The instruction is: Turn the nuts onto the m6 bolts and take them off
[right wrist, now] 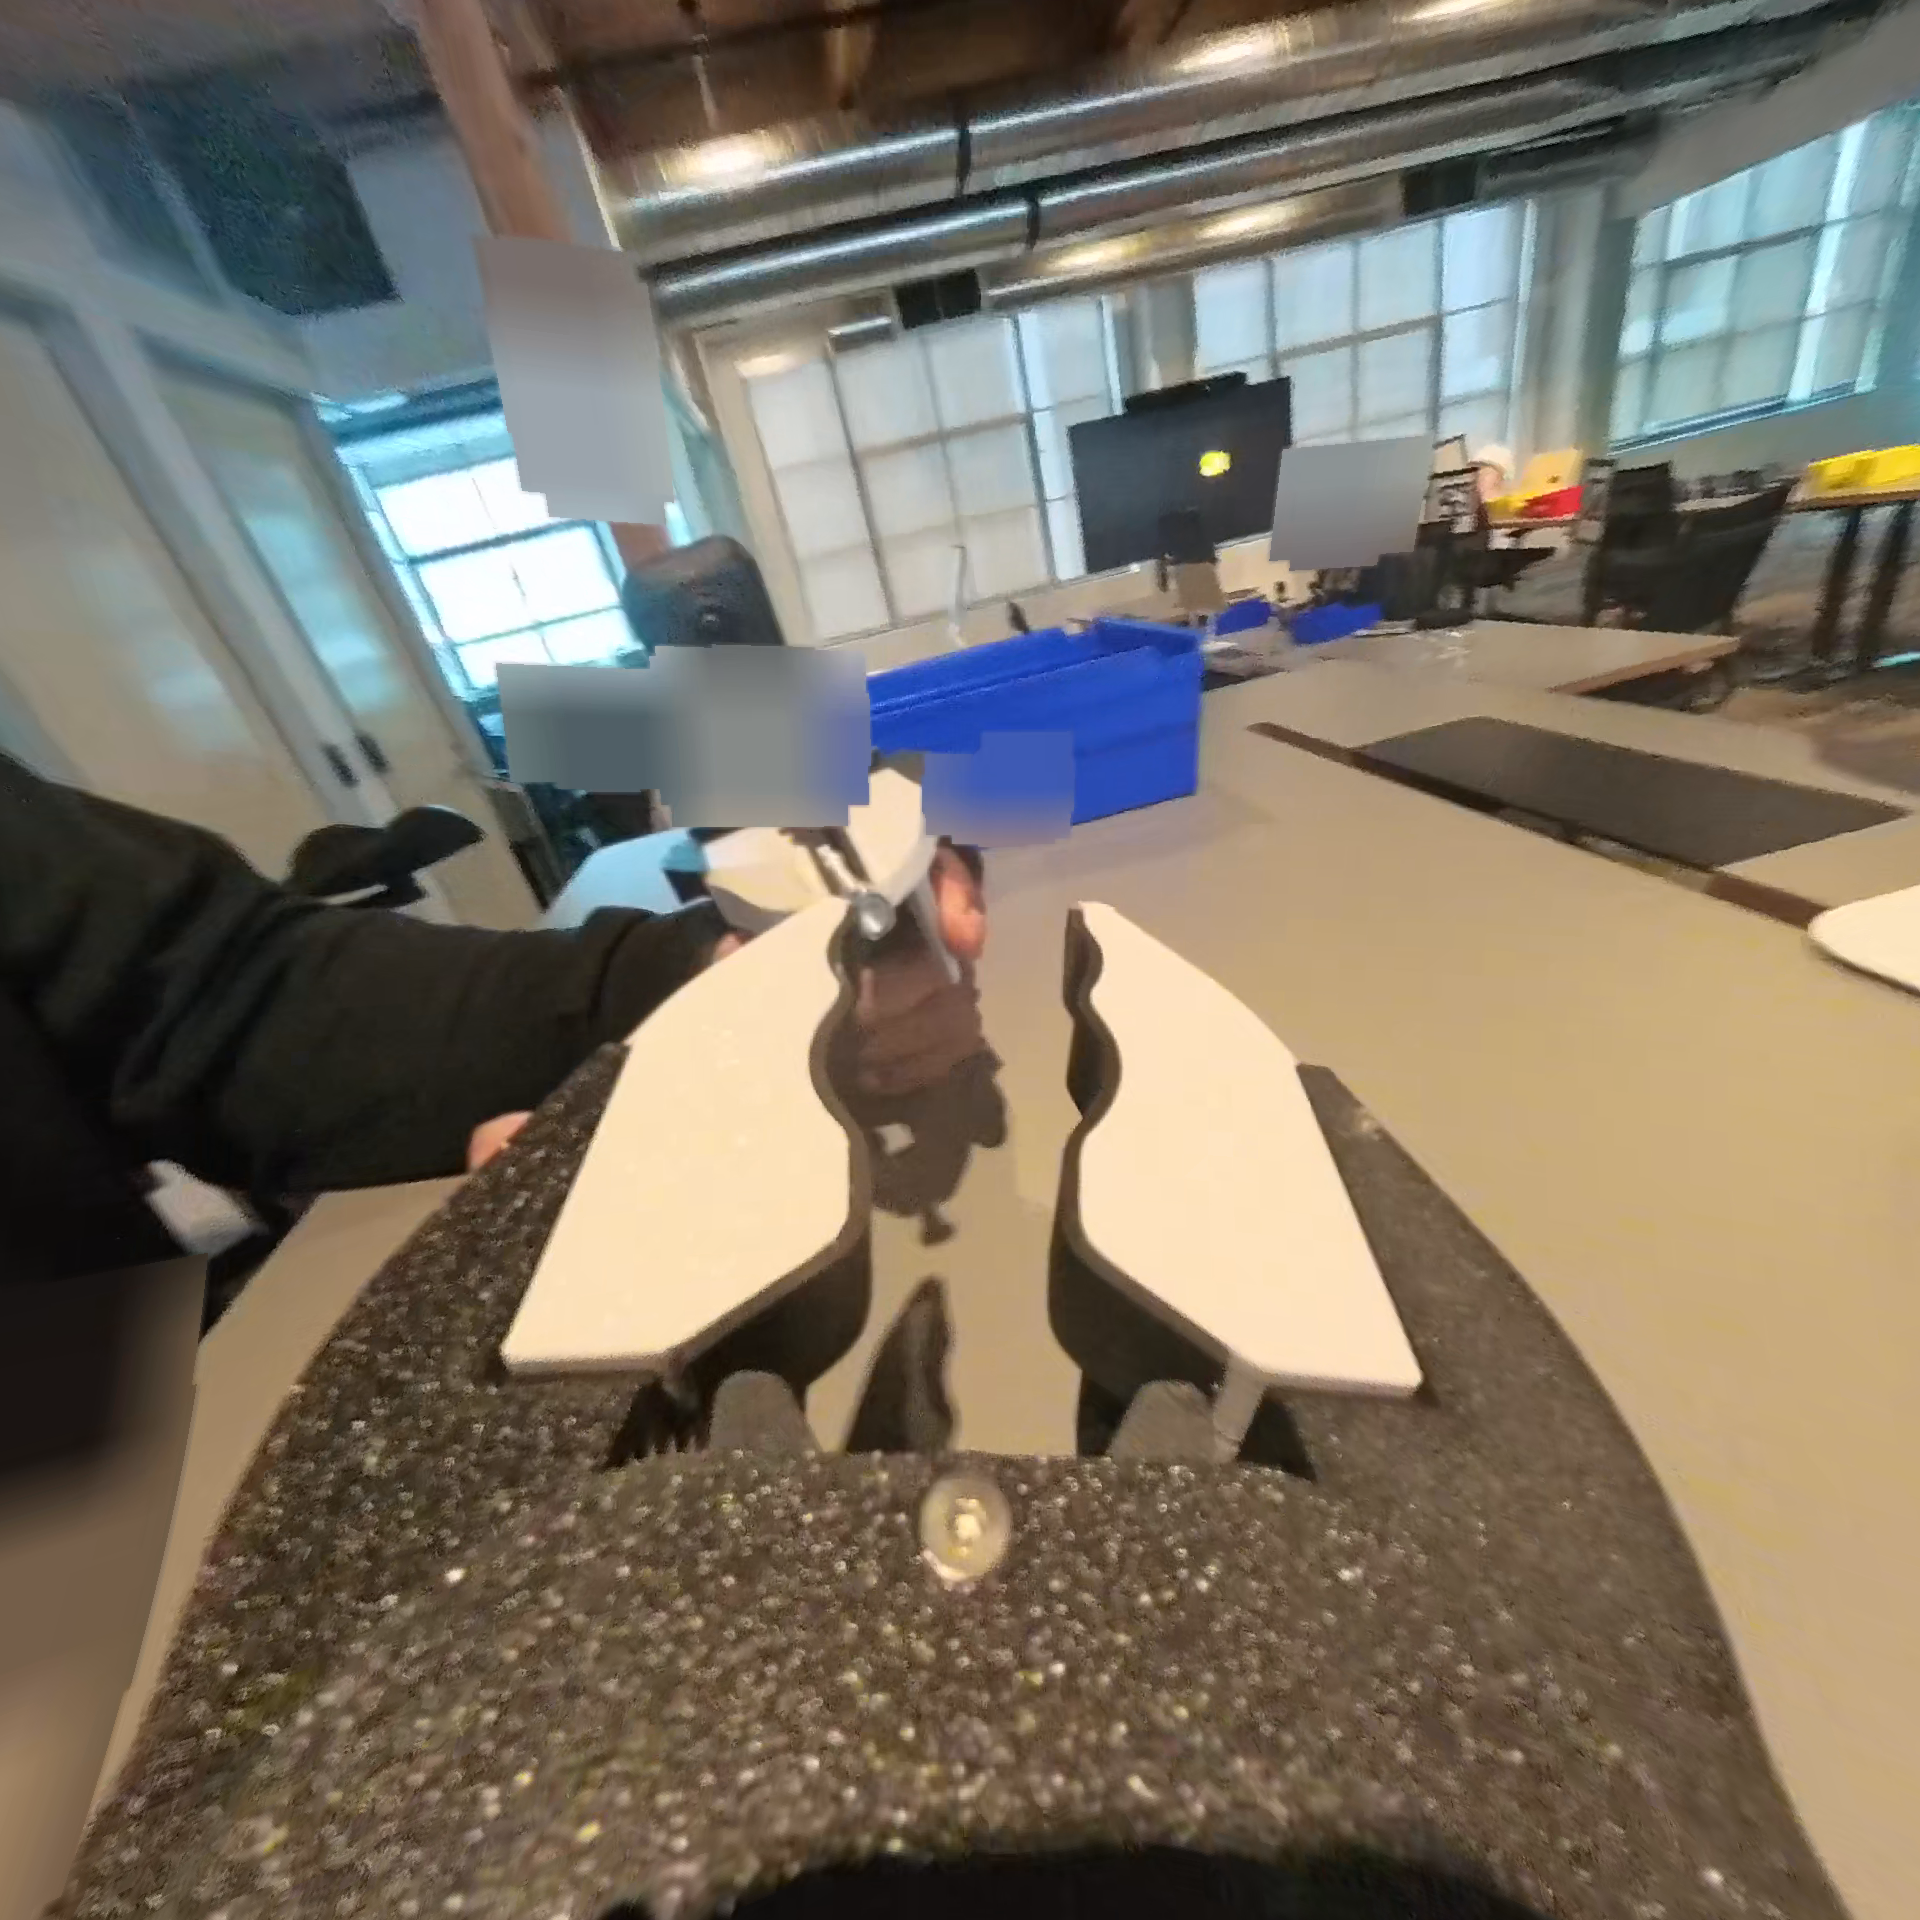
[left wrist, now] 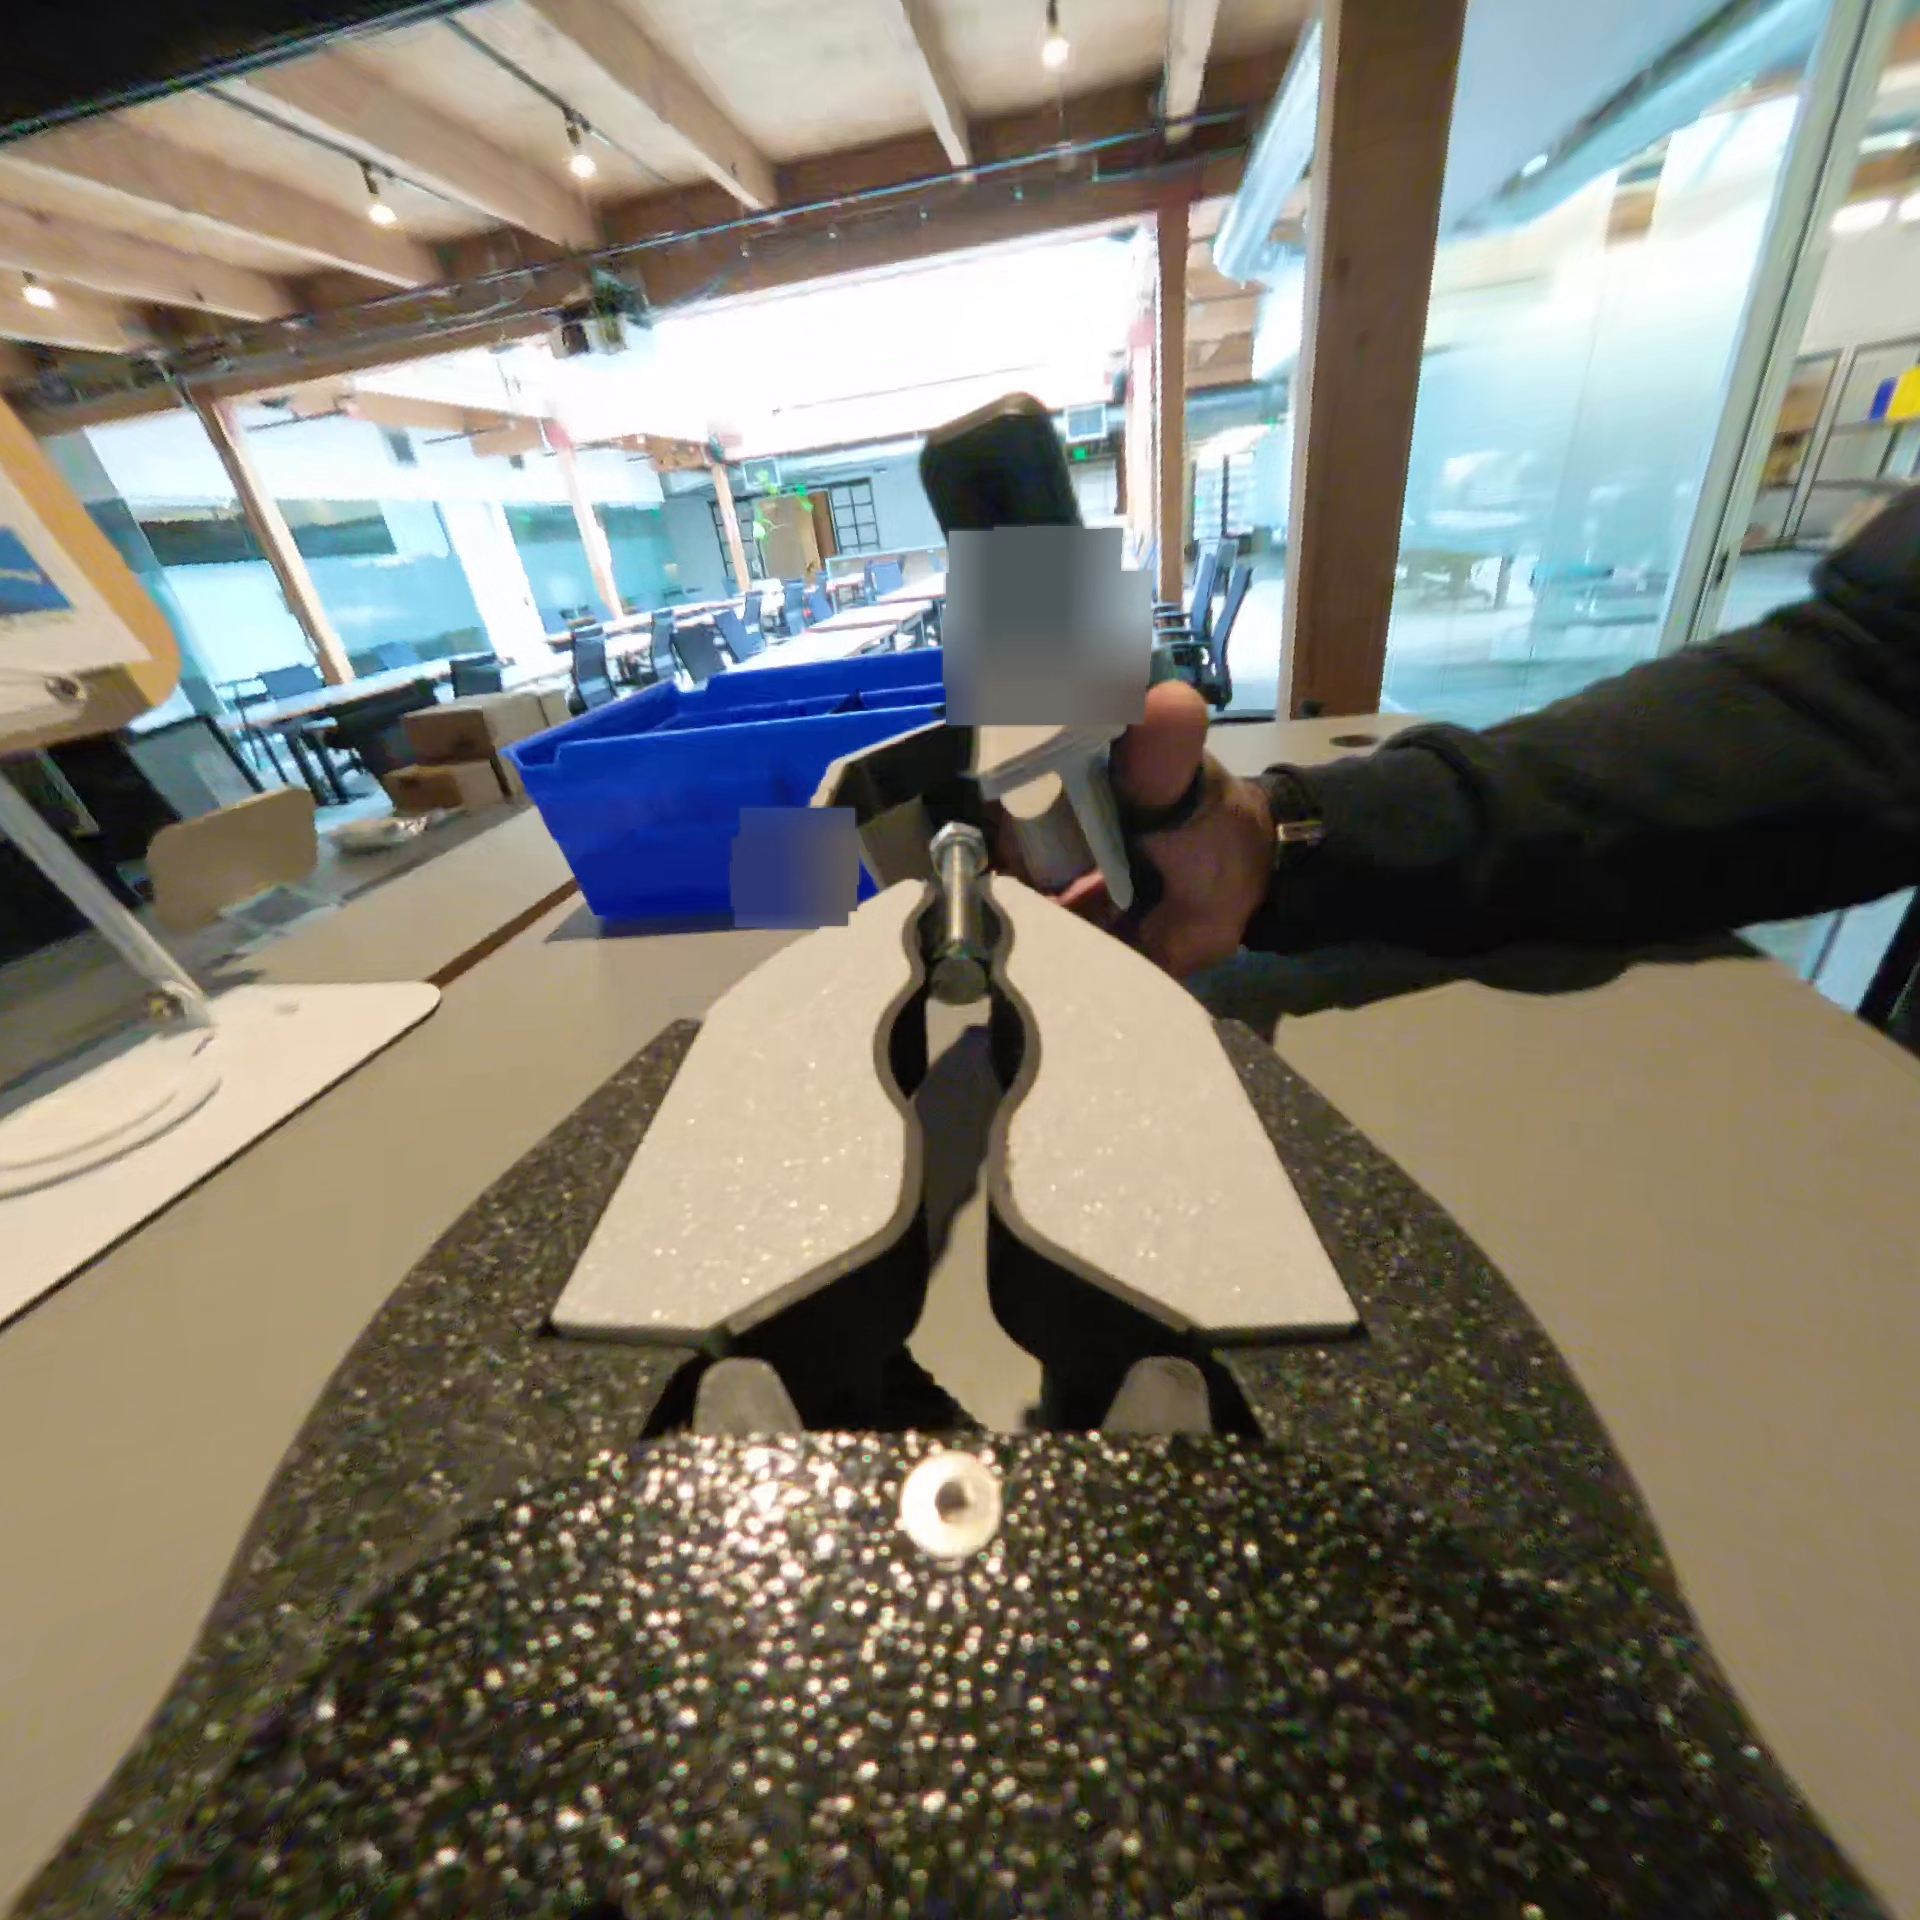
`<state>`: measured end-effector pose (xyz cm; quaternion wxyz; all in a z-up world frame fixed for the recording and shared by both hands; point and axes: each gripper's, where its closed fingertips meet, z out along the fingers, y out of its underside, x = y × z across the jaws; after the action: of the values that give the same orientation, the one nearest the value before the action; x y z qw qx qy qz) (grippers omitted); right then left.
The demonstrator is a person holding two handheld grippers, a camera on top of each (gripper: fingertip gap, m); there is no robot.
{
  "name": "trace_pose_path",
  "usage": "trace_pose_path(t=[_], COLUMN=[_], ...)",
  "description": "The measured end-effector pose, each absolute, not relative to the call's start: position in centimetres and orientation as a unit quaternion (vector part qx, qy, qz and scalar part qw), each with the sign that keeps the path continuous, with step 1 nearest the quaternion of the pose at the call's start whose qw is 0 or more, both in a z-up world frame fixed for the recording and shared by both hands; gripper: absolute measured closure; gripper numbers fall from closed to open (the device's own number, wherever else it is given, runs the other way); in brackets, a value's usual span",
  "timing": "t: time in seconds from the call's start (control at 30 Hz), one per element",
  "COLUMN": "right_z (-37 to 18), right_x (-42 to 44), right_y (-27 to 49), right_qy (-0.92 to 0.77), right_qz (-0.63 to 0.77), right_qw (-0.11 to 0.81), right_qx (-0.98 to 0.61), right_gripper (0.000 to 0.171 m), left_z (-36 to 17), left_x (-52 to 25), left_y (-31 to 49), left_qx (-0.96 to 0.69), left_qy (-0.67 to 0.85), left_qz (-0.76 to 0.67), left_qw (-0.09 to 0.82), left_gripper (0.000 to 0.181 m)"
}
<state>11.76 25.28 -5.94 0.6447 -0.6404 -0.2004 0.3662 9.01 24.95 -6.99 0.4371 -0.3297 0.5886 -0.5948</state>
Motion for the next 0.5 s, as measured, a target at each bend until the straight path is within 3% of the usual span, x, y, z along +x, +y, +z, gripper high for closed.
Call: trace_pose_path(t=[0.5], right_z=[-7.7], right_x=[10.1], right_y=[24.1], right_qy=[-0.274], right_qz=[0.362], right_qw=[0.588], right_qx=[-0.670], right_gripper=[0.136], left_z=[-7.9], left_x=[9.7], left_y=[24.2], left_qx=[-0.317], left_qy=[0.624], left_qz=[-0.582], left_qw=[0.412], left_gripper=[0.176])
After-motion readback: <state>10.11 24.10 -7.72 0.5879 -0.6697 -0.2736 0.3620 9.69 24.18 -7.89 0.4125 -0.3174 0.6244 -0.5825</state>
